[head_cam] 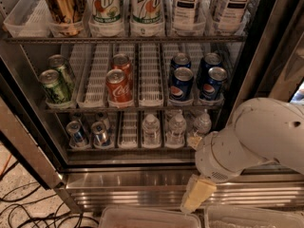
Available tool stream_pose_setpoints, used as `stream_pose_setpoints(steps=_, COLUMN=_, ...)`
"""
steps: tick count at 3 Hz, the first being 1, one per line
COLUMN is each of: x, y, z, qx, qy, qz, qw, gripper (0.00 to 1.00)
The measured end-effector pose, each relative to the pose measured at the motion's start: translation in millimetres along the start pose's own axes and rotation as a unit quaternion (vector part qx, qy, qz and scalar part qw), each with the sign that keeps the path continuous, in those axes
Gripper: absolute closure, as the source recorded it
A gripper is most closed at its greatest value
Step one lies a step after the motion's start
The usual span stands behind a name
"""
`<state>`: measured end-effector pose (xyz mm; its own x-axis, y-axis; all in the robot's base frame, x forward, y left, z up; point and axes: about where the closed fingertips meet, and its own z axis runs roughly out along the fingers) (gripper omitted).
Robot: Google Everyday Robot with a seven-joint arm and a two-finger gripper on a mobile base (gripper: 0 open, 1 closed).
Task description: Pick water bottle from bottom shelf of fridge
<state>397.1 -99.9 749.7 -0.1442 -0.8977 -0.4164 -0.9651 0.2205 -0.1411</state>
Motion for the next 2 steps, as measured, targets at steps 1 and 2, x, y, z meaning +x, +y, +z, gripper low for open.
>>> stream_pose_setpoints(steps=1, x=0, y=-2, z=17, qx=0.001, qy=-0.016, qz=0.004, qw=0.9999, gripper=0.0)
stream_pose_setpoints(steps=2, x=2, y=7, z=58, qx=0.003, qy=-0.044, qz=0.023, qw=0.9987, gripper=0.0)
